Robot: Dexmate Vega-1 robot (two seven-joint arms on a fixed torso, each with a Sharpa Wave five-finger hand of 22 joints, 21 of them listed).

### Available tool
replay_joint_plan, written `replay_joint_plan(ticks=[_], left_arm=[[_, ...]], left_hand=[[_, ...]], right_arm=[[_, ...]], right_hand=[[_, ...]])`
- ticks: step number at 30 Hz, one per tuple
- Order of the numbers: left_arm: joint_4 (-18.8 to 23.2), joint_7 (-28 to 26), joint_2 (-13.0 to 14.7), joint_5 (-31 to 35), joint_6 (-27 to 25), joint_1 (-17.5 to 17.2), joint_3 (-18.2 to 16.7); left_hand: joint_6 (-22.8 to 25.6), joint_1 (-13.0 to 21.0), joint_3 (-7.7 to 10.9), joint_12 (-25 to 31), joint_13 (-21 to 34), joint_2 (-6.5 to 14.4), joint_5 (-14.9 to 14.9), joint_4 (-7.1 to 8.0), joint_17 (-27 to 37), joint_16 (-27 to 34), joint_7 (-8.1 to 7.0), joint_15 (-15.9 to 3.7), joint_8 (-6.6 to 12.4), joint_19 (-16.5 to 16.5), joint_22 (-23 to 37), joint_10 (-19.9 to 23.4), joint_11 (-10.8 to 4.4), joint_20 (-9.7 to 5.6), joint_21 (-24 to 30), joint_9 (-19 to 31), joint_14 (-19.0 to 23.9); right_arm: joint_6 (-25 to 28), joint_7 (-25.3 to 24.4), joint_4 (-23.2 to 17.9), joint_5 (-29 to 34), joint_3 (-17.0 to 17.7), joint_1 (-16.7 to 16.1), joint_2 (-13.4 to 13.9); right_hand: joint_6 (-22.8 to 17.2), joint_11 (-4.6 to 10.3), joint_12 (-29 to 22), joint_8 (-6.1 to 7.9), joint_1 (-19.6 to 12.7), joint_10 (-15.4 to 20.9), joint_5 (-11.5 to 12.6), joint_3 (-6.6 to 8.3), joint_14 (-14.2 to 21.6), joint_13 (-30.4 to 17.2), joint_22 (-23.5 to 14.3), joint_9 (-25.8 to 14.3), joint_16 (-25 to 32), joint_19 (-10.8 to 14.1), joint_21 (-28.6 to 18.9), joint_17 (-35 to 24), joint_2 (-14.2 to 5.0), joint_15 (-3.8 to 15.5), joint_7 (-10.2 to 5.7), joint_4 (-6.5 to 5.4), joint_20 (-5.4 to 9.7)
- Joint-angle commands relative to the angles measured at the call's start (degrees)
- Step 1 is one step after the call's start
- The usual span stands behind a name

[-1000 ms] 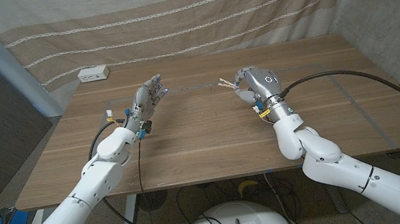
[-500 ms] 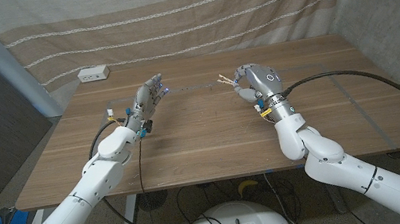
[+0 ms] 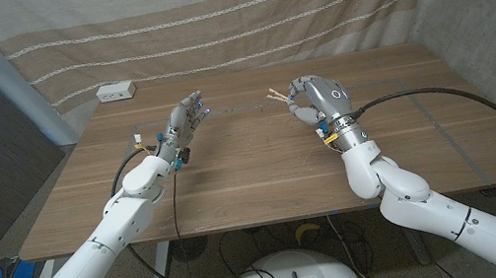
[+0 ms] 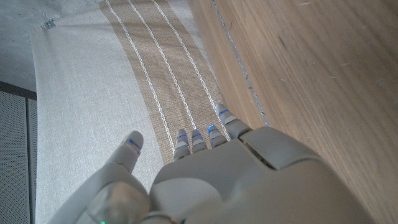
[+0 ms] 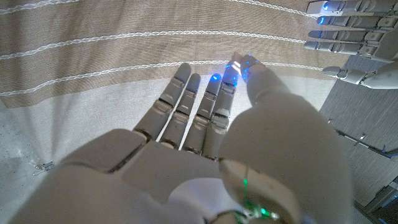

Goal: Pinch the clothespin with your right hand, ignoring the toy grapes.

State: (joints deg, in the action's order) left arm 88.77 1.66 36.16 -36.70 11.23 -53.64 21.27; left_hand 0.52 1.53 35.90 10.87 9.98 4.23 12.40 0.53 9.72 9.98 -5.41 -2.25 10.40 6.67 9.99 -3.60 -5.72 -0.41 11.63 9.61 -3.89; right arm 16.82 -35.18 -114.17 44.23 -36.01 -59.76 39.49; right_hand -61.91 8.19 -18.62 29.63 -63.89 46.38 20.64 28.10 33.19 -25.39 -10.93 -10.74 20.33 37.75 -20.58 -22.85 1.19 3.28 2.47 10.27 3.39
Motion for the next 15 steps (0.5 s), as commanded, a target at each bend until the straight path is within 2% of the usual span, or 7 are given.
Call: replay_joint_plan(ticks=[1,15], left_arm=[[-1.0,0.7,-0.3,0.0,0.1,0.7,0.2],[-2.1,1.8,-0.3,-0.4,0.4,1.1,0.2]], left_hand=[[0.0,-0.4,0.02,0.2,0.2,1.3,-0.2,-0.18,0.1,0.2,-0.46,-2.75,-0.16,0.1,0.2,0.1,-0.24,0.31,-0.3,0.2,-0.1],[0.0,-0.4,0.01,0.2,0.2,1.3,-0.2,-0.22,0.2,0.2,-0.49,-2.8,-0.15,0.1,0.2,0.1,-0.15,0.36,-0.3,0.2,-0.2]], right_arm=[[-1.5,-1.0,-0.1,0.7,0.4,-0.3,-0.4],[-0.9,-0.4,-0.1,1.8,0.1,-0.1,-1.3]], right_hand=[[-1.7,2.39,0.1,7.95,0.1,2.4,0.6,1.57,0.6,-0.3,-0.1,-11.3,-0.3,0.0,-0.6,0.0,-0.41,9.35,1.71,-1.22,0.75],[-1.4,2.43,0.4,8.53,0.5,2.5,1.3,2.55,0.8,-0.7,-0.1,-12.1,-0.7,-0.1,-0.7,0.0,-0.22,9.45,1.7,-1.12,0.82]])
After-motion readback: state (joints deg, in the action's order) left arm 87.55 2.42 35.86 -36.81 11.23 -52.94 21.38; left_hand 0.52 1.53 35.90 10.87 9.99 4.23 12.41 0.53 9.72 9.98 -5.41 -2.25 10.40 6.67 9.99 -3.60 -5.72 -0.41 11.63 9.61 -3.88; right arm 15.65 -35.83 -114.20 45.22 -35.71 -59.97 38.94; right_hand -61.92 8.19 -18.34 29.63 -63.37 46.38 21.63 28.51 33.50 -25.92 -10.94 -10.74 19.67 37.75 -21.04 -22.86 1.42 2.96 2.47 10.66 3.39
